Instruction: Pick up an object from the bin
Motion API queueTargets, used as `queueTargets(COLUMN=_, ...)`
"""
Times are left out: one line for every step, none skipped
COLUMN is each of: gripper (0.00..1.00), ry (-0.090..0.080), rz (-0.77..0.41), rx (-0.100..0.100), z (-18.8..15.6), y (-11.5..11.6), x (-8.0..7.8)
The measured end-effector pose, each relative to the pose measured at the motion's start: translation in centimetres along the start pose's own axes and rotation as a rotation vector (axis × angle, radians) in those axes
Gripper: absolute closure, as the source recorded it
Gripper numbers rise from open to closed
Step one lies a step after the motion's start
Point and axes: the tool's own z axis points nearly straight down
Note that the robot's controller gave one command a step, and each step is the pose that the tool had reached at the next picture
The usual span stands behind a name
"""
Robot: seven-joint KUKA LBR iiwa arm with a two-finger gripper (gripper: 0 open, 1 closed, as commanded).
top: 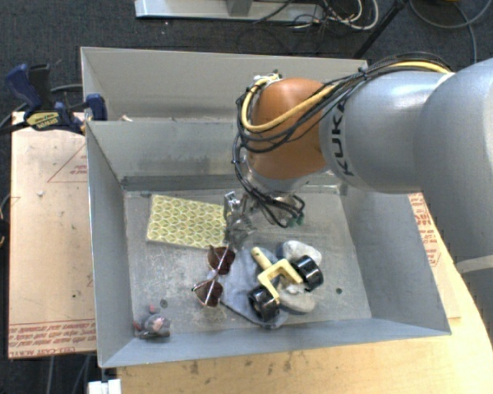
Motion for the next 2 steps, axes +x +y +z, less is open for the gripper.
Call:
queueTargets(gripper=1.00, ry=0.000, rz=0.000, rx=0.000, z=0.0, y=0.0, x=0.0)
queueTargets(gripper=1.00, ry=0.000, rz=0.003, rx=0.000, z=-8.0, y=0.3, x=-1.3)
